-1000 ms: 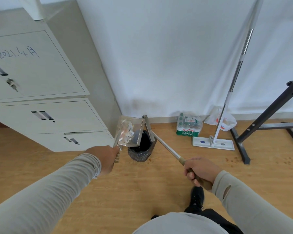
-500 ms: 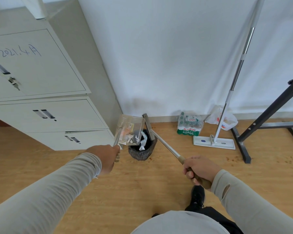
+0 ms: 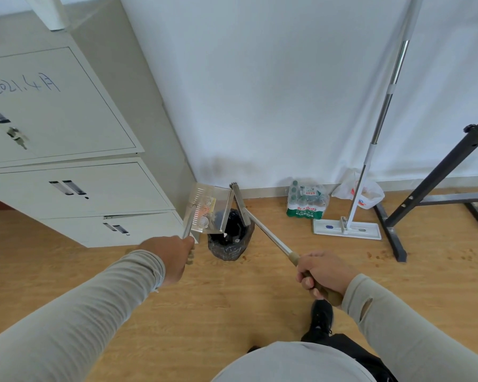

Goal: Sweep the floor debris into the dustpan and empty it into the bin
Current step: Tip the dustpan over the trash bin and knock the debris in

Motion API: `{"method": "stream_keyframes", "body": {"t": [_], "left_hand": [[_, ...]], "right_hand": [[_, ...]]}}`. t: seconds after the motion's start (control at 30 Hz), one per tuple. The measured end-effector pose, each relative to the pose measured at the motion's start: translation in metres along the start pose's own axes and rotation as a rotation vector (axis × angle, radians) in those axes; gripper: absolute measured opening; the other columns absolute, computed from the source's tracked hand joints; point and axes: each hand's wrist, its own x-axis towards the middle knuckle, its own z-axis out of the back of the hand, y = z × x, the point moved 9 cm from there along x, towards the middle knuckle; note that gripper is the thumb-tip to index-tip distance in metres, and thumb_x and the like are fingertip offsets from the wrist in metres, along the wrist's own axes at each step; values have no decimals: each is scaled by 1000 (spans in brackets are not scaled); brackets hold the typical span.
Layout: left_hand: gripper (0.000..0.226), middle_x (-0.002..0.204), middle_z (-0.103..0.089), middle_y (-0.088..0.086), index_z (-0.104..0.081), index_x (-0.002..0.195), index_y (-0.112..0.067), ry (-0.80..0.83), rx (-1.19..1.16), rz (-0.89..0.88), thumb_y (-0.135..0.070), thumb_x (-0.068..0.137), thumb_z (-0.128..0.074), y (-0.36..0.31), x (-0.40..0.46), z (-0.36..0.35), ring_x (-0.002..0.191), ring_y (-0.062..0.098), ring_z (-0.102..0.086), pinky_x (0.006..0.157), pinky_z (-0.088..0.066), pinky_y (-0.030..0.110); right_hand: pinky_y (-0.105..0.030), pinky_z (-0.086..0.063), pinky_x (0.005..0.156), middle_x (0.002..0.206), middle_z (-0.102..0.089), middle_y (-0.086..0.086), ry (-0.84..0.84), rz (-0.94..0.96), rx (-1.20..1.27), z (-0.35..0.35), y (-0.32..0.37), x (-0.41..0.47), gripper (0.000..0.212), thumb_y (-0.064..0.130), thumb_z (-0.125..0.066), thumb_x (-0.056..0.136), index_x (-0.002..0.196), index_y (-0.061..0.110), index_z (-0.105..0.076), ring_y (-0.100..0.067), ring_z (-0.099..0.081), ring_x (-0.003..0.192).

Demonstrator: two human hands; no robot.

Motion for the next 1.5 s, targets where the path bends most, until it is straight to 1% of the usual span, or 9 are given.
{"method": "stream_keyframes", "body": {"t": [0.17, 0.3, 0.5, 0.73, 0.83, 0.93, 1.1, 1.37, 1.5], "left_hand": [[29, 99, -56, -1, -45, 122, -23, 13, -2, 8, -21, 93, -50, 0, -2, -1, 81, 20, -58, 72, -50, 33], [29, 100, -59, -1, -46, 120, -23, 16, -4, 8, -19, 92, -50, -2, -2, 0, 83, 20, -62, 76, -54, 35], [41, 107, -60, 3, -42, 132, -21, 26, 60, -5, -20, 93, -53, -9, -2, 0, 88, 23, -64, 75, -54, 34], [43, 109, -60, 3, -42, 134, -20, 33, 96, -12, -19, 93, -54, -15, -3, 2, 86, 22, -64, 75, -56, 35], [42, 108, -59, 3, -42, 134, -20, 39, 100, -6, -19, 93, -54, -15, -5, 2, 90, 23, -66, 79, -57, 37], [42, 109, -58, 4, -41, 134, -19, 44, 119, -17, -19, 94, -53, -19, -7, 2, 92, 24, -66, 75, -54, 35], [44, 113, -59, 4, -41, 134, -20, 49, 102, -15, -18, 93, -54, -22, -6, 0, 98, 25, -65, 82, -56, 38], [41, 110, -60, 2, -43, 131, -23, 41, 79, 16, -20, 91, -54, -17, -4, -1, 96, 24, -66, 85, -56, 40], [40, 105, -60, 1, -44, 130, -23, 32, 66, 10, -19, 91, -54, -15, -4, 0, 90, 22, -65, 79, -55, 36]], "right_hand": [[-19, -37, 34, 50, -52, -3, -12, 0, 14, 4, -3, 3, 4, 7, -53, 95, 93, 4, -53, -10, -42, 37], [-19, -37, 34, 49, -52, -4, 5, -20, 17, 2, -5, 5, 4, 2, -50, 92, 95, 4, -53, -10, -43, 35], [-19, -38, 35, 49, -54, -5, -6, -34, 34, 3, -9, 11, 7, 1, -52, 90, 97, 4, -54, -11, -44, 36], [-20, -39, 36, 62, -55, -9, -16, -62, 40, 4, -9, 12, 9, 0, -51, 90, 97, 5, -55, -12, -46, 39], [-19, -38, 35, 59, -54, -7, -6, -78, 30, 3, -9, 9, 9, 1, -51, 91, 97, 5, -55, -12, -44, 39], [-20, -38, 36, 60, -54, -7, -1, -65, 35, 3, -8, 8, 7, 2, -51, 91, 96, 6, -54, -11, -44, 41], [-20, -39, 38, 70, -56, -12, -18, -42, 26, 3, -10, 9, 5, 1, -51, 89, 90, 5, -55, -14, -46, 45], [-20, -39, 38, 61, -56, -8, -7, -41, -21, 1, -9, 9, 3, 5, -52, 88, 88, 5, -55, -12, -46, 42], [-22, -40, 39, 63, -56, -8, -4, -22, -27, 0, -9, 7, 4, 6, -53, 89, 86, 5, -56, -13, -46, 45]]}}
